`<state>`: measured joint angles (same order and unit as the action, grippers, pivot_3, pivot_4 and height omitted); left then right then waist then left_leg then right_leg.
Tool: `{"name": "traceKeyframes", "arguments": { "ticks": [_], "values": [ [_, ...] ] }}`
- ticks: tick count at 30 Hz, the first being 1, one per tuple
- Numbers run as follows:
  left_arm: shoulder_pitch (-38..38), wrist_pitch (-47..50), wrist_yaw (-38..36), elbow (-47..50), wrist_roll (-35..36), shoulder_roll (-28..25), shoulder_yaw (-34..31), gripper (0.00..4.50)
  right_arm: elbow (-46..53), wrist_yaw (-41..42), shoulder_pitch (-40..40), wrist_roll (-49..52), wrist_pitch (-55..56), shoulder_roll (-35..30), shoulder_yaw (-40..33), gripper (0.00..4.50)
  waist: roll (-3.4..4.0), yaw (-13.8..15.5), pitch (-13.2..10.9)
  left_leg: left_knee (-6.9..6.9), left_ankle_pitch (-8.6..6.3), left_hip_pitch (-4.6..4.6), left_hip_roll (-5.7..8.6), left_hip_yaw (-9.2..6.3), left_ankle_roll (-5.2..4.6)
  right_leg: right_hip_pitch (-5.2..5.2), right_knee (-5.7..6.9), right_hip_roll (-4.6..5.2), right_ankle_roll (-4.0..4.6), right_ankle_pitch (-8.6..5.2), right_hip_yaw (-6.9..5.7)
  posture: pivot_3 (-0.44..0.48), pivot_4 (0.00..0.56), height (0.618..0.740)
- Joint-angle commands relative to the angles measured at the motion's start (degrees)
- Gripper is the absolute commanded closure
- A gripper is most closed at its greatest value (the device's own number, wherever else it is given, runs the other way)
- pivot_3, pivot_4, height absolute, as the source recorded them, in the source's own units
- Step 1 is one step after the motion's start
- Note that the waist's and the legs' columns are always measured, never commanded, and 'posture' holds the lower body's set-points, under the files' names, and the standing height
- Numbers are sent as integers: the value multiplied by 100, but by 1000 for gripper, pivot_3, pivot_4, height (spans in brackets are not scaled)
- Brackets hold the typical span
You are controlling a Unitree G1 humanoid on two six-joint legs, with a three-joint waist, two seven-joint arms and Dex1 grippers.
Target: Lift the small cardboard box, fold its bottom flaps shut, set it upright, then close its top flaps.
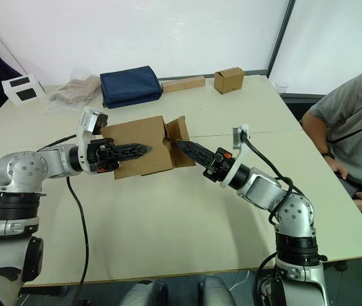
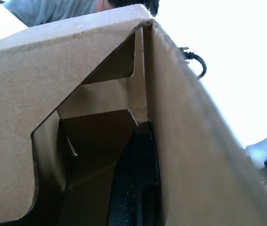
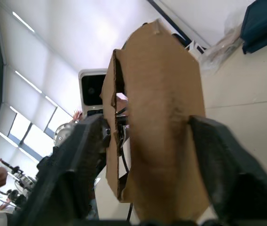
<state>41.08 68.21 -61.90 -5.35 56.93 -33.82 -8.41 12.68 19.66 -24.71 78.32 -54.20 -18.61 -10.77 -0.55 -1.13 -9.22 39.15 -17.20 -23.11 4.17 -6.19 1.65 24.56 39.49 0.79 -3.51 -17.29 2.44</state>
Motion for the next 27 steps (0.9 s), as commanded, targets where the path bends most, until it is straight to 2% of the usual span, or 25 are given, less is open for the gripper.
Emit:
{"name": "traceKeyframes", "arguments": {
  "ticks": [1, 20, 21, 22, 24, 26, 27],
  "values": [
    [47, -57, 6, 212, 136, -54, -191, 4500, 98, 98, -16, -41, 107, -11, -54, 2748, 0, 1, 0, 0, 0, 0, 0, 0, 0, 0, 0, 0, 0, 0, 0, 0, 150, 740],
    [31, -126, -68, 178, 70, -92, -139, 4500, 552, -34, 255, 290, 183, -40, -251, 2748, 0, 5, 0, 0, -1, 0, 0, 0, -1, 0, 0, 0, 0, 0, 0, 0, 150, 740],
    [32, -132, -75, 176, 65, -91, -133, 4500, 575, -49, 266, 311, 195, -38, -253, 2256, 0, 5, 0, 0, -1, 0, 0, 0, -2, 0, 0, 0, 0, 0, 0, 0, 150, 740],
    [32, -137, -79, 175, 62, -89, -128, 4500, 588, -60, 274, 332, 207, -40, -252, 2079, 0, 5, 0, 0, -1, 0, 0, 0, -2, 0, 0, 0, 0, 0, 0, 0, 150, 740],
    [44, -147, -86, 159, 54, -80, -116, 4500, 606, -96, 269, 253, 236, -62, -212, 1237, 0, 5, 0, 0, -2, 0, 0, 0, -3, 0, 0, 0, 0, 0, 0, 0, 150, 740],
    [57, -158, -87, 143, 47, -64, -104, 4500, 622, -113, 260, 175, 260, -82, -166, 596, 0, 4, 0, 0, -2, 0, 0, 0, -3, 0, 0, 0, 0, 0, 0, 0, 150, 740],
    [60, -162, -85, 141, 45, -55, -99, 4500, 630, -109, 260, 162, 268, -88, -148, 596, 0, 4, 0, 0, -1, 0, 0, 0, -2, 0, 0, 0, 0, 0, 0, 0, 150, 740]
  ]
}}
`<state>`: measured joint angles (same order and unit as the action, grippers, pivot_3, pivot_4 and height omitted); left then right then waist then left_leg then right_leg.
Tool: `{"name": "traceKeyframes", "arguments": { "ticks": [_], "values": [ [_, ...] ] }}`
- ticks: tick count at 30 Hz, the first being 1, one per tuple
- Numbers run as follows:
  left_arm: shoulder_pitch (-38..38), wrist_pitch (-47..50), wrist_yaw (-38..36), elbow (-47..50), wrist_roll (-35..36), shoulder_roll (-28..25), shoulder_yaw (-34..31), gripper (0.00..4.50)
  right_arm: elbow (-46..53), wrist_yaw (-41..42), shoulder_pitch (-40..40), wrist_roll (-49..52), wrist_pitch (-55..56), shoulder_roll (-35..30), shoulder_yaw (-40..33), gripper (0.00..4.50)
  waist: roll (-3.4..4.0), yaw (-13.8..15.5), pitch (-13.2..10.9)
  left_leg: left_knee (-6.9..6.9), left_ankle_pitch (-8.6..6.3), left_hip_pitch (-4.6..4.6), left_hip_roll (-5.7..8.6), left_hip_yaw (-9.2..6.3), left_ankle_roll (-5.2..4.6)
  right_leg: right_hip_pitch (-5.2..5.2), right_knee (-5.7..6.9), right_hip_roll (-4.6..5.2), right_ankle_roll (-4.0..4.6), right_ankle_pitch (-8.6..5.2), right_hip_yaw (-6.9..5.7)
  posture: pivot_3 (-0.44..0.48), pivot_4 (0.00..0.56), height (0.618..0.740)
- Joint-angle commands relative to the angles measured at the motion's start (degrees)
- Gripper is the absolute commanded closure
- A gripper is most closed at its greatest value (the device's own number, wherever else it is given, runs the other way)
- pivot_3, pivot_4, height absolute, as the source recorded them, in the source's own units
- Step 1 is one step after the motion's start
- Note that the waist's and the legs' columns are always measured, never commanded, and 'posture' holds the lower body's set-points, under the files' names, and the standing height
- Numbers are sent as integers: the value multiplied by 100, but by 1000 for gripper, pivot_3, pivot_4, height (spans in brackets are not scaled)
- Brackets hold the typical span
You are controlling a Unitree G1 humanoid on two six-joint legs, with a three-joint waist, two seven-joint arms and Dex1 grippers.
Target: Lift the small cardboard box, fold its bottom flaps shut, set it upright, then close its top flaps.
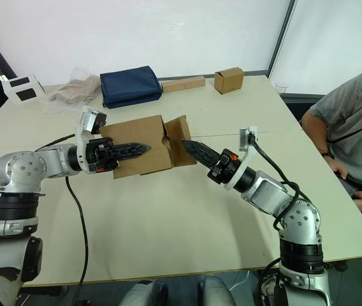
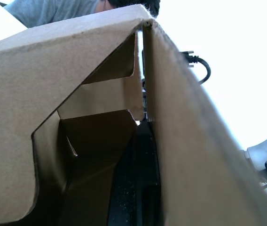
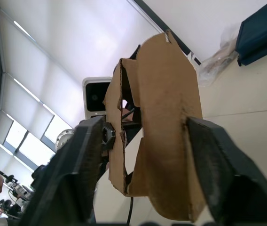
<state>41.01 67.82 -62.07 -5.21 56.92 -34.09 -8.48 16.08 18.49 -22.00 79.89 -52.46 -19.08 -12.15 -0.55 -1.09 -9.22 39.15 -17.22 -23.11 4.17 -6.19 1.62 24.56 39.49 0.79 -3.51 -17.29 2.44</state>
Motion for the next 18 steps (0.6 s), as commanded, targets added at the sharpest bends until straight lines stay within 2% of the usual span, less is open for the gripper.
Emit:
{"name": "traceKeyframes", "arguments": {
  "ticks": [1, 6, 9, 12, 18],
  "values": [
    [67, -129, -78, 126, 41, -30, -83, 4500, 298, 18, -16, -60, 125, -36, 19, 596, 0, 1, 0, 0, 0, 0, 0, 0, 0, 0, 0, 0, 0, 0, 0, 0, 150, 740],
    [79, -158, -99, 97, 36, -50, -79, 4500, 274, 6, -11, -95, 194, 17, 35, 596, 0, 0, 0, 0, 0, 0, 0, 0, 0, 0, 0, 0, 0, 0, 0, 0, 150, 740],
    [72, -165, -90, 104, 43, -46, -85, 4500, 275, 36, 6, -75, 219, 21, 15, 1182, 0, 1, 0, 0, 0, 0, 0, 0, 0, 0, 0, 0, 0, 0, 0, 0, 150, 740],
    [67, -166, -88, 103, 40, -57, -90, 4500, 330, 18, 5, 5, 222, -16, -8, 2257, 0, 1, 0, 0, 0, 0, 0, 0, 0, 0, 0, 0, 0, 0, 0, 0, 150, 740],
    [66, -173, -83, 99, 32, -58, -90, 4500, 415, 8, 25, 86, 199, -72, 15, 2257, 0, 1, 0, 0, 0, 0, 0, 0, 0, 0, 0, 0, 0, 0, 0, 0, 150, 740]
  ]
}}
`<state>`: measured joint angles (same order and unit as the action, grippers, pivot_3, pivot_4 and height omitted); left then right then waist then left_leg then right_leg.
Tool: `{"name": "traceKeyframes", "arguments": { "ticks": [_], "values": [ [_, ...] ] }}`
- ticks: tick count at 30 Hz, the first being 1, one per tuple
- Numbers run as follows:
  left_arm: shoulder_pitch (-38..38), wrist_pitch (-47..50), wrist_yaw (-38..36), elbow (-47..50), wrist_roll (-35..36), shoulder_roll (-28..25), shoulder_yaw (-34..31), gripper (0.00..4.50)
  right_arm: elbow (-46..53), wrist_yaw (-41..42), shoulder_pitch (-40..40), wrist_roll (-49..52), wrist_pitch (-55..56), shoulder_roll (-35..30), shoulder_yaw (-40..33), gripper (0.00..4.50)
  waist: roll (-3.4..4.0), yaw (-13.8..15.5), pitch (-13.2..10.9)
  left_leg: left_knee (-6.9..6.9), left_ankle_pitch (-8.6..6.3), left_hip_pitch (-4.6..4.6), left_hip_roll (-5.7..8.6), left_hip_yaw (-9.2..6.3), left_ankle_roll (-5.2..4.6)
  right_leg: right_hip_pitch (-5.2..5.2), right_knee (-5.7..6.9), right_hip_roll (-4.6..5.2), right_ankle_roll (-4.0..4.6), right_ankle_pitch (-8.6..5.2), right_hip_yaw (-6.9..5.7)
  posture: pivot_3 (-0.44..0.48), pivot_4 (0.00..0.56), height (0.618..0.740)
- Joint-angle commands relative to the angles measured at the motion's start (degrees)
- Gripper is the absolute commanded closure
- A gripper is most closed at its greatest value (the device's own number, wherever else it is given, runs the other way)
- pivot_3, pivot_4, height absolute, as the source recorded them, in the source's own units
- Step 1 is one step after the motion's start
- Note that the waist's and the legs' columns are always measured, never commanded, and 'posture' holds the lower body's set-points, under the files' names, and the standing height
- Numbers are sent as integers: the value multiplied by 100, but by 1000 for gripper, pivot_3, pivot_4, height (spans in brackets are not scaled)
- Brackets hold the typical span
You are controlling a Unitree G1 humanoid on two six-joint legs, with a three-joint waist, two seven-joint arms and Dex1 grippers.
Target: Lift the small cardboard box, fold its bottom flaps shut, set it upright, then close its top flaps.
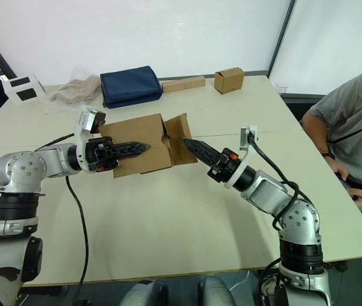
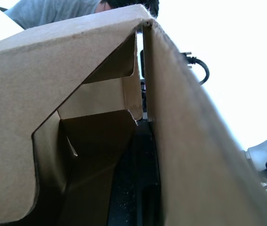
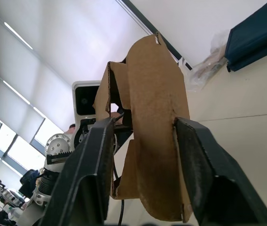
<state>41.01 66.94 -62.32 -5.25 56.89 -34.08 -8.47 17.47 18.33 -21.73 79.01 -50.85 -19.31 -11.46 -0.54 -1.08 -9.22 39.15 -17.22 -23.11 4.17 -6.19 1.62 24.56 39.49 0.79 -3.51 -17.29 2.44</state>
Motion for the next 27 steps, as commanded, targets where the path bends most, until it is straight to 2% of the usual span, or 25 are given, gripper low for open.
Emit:
{"name": "traceKeyframes", "arguments": {
  "ticks": [1, 4, 7, 10, 20, 27],
  "values": [
    [66, -87, -52, 104, 36, -53, -92, 4500, 296, 12, 6, 189, 42, -40, -46, 2257, 0, 0, 0, 0, 0, 0, 0, 0, 0, 0, 0, 0, 0, 0, 0, 0, 150, 740],
    [63, -86, -32, 107, 39, -39, -97, 4500, 322, 7, 18, 284, 62, -5, -51, 2257, 0, 0, 0, 0, 0, 0, 0, 0, 0, 0, 0, 0, 0, 0, 0, 0, 150, 740],
    [74, -73, -25, 94, 48, -38, -104, 4500, 335, -19, 13, 332, 76, 0, -43, 3042, 0, 1, 0, 0, 0, 0, 0, 0, -1, 0, 0, 0, 0, 0, 0, 0, 150, 740],
    [69, -67, -25, 104, 51, -41, -102, 4500, 380, -43, 31, 283, 54, -34, 10, 4198, 0, 1, 0, 0, -1, 0, 0, 0, -1, 0, 0, 0, 0, 0, 0, 0, 150, 740],
    [74, -35, 17, 129, 83, -32, -116, 4500, 452, 12, 51, -162, 107, -86, 284, 4198, 0, 1, 0, 0, 1, 0, 0, 0, 1, 0, 0, 0, 0, 0, 0, 0, 150, 740],
    [62, 2, 18, 171, 131, -50, -141, 4500, 621, -338, -321, 654, 293, -396, -422, 4198, 0, 10, 0, 1, 0, -1, 0, 0, 0, 0, 0, 1, 0, 0, 0, 0, 150, 740]
  ]
}}
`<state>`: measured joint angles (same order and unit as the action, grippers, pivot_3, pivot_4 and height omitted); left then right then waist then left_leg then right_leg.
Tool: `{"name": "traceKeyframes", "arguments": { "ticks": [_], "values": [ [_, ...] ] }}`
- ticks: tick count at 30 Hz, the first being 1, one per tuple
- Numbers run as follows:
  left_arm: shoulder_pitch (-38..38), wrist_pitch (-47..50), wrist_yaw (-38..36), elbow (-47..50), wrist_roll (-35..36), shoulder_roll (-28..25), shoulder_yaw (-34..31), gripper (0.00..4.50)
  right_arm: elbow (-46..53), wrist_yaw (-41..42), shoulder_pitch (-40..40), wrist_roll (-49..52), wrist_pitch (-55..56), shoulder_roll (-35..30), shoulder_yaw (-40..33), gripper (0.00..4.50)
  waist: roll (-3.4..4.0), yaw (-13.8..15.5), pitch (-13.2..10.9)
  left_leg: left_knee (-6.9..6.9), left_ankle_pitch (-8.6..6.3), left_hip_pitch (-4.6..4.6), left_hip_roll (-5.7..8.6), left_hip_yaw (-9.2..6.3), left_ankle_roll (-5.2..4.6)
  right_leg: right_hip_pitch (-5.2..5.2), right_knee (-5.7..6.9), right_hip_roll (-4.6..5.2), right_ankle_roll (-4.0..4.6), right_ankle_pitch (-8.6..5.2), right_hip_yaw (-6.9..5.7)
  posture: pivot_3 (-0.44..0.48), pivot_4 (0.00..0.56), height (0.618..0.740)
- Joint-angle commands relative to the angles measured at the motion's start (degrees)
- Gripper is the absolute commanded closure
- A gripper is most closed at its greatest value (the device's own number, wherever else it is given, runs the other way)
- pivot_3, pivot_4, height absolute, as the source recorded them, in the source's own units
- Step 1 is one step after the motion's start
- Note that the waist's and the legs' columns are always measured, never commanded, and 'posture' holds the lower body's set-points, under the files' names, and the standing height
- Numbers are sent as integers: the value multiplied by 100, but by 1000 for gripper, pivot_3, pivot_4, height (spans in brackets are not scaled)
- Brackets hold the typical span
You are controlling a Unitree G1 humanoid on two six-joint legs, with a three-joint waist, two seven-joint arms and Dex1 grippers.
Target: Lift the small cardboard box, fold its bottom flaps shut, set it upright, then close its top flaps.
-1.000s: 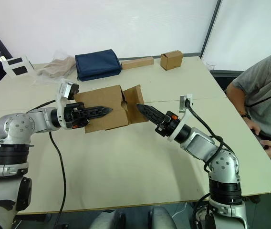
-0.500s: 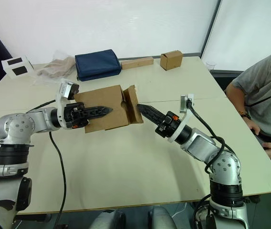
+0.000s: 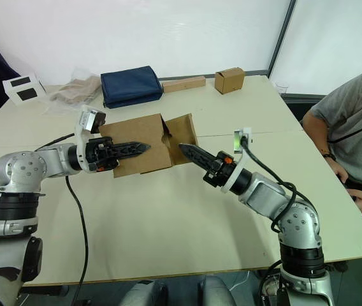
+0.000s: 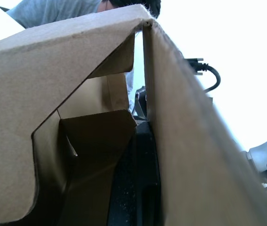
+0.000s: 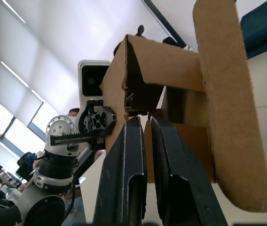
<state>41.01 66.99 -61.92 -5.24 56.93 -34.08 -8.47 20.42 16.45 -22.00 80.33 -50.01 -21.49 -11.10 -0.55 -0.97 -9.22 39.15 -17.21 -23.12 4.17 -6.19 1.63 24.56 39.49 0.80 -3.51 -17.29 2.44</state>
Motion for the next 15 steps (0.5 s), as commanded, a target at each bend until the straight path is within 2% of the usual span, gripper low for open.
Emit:
{"name": "traceKeyframes", "arguments": {
  "ticks": [1, 6, 13, 14, 15],
  "values": [
    [57, 9, -26, 184, 143, -54, -147, 4500, 294, -198, -325, 589, 229, -246, -540, 4198, 0, -2, 0, 0, 0, 0, 0, 0, 0, 0, 0, 0, 0, 0, 0, 0, 150, 740],
    [63, 78, -17, 238, 244, -55, -190, 4500, -224, -99, -212, 419, 267, -525, -745, 4198, 0, 2, 0, -1, -8, 0, 0, 0, -14, -2, -3, 0, 0, 0, -1, 0, 150, 740],
    [109, 98, 29, 267, 289, -7, -188, 4500, -746, 333, -247, -24, 177, -247, -228, 4198, 0, -22, 0, -1, -8, 2, -2, 1, -14, -1, 0, -3, 0, 0, 0, 0, 150, 740],
    [110, 86, 41, 271, 278, 0, -183, 4500, -740, 336, -266, 14, 171, -189, -213, 3713, 0, -20, 0, -2, -8, 2, -2, 1, -14, -1, 0, -2, 0, 0, 0, 0, 150, 740],
    [111, 78, 46, 265, 272, 4, -182, 4500, -712, 346, -275, 33, 162, -134, -184, 3586, 0, -16, 0, -2, -7, 2, -2, 0, -13, -1, 0, -2, 0, 0, 0, 0, 150, 740]
  ]
}}
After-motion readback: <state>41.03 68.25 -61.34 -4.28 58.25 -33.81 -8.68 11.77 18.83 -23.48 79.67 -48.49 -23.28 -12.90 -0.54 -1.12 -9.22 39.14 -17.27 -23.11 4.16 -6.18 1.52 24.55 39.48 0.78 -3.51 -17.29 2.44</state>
